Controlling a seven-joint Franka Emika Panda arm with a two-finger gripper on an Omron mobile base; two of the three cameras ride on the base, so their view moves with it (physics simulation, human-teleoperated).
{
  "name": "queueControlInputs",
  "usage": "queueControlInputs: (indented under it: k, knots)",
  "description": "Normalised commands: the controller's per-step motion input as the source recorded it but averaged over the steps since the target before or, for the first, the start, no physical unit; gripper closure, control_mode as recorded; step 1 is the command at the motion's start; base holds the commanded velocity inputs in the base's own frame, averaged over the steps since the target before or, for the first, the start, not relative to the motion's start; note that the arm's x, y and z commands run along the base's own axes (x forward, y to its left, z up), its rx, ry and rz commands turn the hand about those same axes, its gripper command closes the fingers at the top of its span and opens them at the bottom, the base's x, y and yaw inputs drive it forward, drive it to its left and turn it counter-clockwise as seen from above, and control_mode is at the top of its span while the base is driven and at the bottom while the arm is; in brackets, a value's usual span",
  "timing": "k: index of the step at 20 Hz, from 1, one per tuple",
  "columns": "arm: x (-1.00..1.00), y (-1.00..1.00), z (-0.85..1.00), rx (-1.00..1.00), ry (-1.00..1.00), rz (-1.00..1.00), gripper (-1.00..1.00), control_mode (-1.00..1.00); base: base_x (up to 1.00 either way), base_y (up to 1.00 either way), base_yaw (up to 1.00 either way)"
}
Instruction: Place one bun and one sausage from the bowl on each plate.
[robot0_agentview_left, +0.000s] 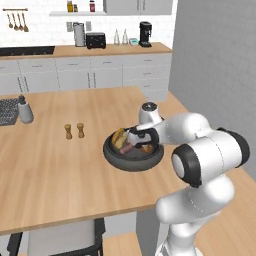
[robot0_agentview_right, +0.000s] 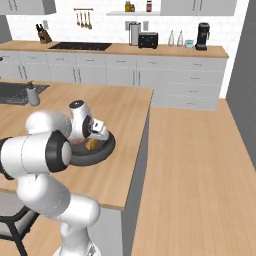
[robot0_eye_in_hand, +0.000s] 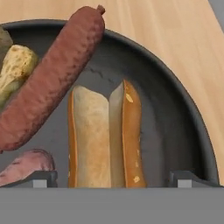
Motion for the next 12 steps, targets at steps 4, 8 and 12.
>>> queueControlInputs:
  k: [4, 8, 12]
  knots:
    - [0.31, 0.01, -0.31, 0.00, 0.09, 0.00, -1.00, -1.00, 0.00, 0.00, 0.00]
    - [0.09, 0.09, -0.47, 0.00, 0.10, 0.00, -1.00, -1.00, 0.00, 0.00, 0.00]
    - [-0.16, 0.06, -0.74, 0.01, 0.07, 0.00, 1.00, -1.00, 0.00, 0.00, 0.00]
